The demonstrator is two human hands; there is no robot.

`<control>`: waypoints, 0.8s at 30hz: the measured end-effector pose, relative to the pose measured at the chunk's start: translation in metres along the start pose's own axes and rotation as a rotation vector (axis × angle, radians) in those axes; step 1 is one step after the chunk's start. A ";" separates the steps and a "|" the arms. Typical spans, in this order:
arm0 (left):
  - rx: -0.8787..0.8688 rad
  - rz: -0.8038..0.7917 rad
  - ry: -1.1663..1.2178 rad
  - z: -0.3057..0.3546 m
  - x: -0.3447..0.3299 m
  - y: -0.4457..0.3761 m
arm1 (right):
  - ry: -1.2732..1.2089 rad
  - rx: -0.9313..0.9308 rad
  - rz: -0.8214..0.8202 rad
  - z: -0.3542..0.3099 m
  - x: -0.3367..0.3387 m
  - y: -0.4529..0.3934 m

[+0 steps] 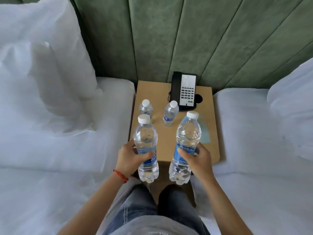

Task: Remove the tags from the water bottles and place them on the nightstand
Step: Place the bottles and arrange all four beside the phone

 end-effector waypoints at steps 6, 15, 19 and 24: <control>0.085 -0.003 -0.102 -0.021 0.000 -0.042 | 0.142 -0.031 0.024 0.015 -0.001 -0.044; 0.188 0.069 -0.145 -0.050 -0.012 -0.083 | 0.310 -0.021 -0.052 0.053 -0.003 -0.089; 0.213 0.109 -0.209 -0.058 -0.014 -0.099 | 0.306 -0.032 -0.025 0.067 -0.007 -0.104; 0.226 0.145 -0.198 -0.075 -0.015 -0.114 | 0.260 -0.047 -0.007 0.088 -0.014 -0.121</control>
Point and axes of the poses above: each hand's wrist, its own y-axis away from the middle knuckle, its own x-axis out of the back of the hand, z = x × y, the point moved 8 cm from there along -y, towards the middle knuckle, and after that the axes turned 13 degrees about -z, right-handed, at the moved point
